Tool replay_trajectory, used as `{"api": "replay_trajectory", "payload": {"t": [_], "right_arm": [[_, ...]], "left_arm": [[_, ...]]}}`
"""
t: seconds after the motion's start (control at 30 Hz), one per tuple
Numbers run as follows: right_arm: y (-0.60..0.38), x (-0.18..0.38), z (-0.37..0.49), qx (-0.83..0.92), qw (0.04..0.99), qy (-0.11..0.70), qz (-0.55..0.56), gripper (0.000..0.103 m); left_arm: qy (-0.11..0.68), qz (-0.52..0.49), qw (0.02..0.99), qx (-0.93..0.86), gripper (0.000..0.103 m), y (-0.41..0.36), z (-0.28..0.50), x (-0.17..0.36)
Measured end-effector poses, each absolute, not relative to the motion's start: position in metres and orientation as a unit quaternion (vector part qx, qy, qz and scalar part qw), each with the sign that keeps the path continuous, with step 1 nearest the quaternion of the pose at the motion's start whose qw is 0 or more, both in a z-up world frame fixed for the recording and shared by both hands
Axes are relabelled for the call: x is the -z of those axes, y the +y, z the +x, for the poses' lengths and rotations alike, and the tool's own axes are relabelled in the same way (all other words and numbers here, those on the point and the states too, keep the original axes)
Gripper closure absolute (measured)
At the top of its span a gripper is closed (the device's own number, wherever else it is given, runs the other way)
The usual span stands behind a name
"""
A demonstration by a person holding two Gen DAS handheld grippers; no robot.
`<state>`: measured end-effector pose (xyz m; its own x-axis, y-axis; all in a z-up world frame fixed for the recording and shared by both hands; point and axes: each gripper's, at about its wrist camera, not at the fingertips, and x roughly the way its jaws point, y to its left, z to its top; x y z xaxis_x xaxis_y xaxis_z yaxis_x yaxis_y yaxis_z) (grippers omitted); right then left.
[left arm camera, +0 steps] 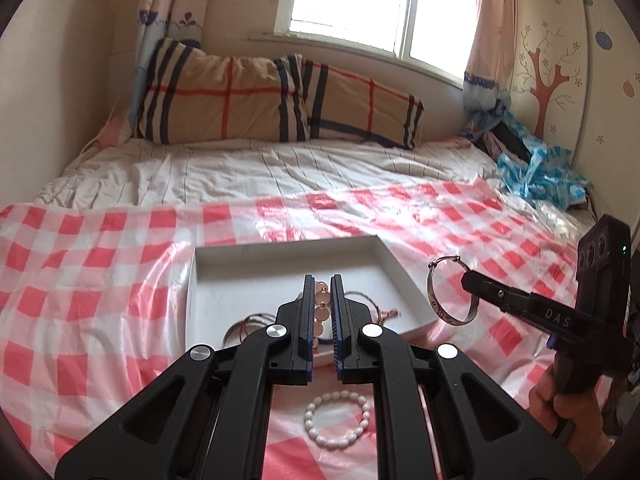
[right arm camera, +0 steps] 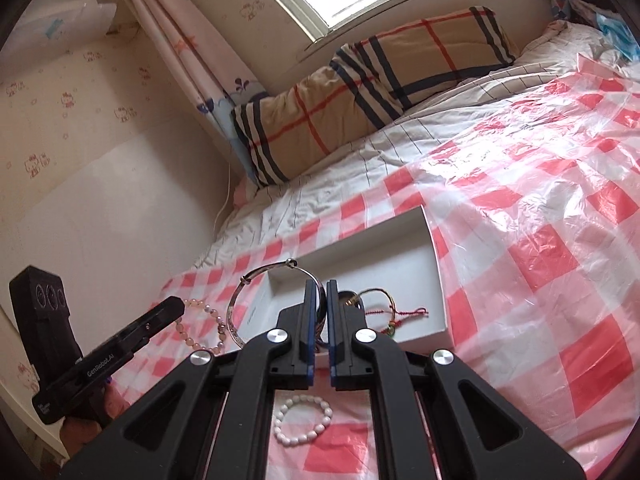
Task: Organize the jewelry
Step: 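Carry both bracelets up over the white box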
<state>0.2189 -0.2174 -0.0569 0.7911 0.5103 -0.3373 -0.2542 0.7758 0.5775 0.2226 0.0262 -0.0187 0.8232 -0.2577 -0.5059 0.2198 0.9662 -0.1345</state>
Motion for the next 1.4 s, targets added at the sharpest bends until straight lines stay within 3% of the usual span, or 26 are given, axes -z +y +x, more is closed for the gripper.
{"api": "replay_trajectory", "payload": {"t": [0.3, 1.4], "right_arm": [[-0.208, 0.047, 0.253, -0.213, 0.907, 0.229, 0.282, 0.097], [-0.192, 0.060, 0.260, -0.201, 0.913, 0.250, 0.250, 0.097]], "left_arm": [[0.246, -0.067, 0.961, 0.104, 0.096, 0.025, 0.232, 0.012], [0.240, -0.028, 0.966, 0.087, 0.096, 0.011, 0.239, 0.021]]}}
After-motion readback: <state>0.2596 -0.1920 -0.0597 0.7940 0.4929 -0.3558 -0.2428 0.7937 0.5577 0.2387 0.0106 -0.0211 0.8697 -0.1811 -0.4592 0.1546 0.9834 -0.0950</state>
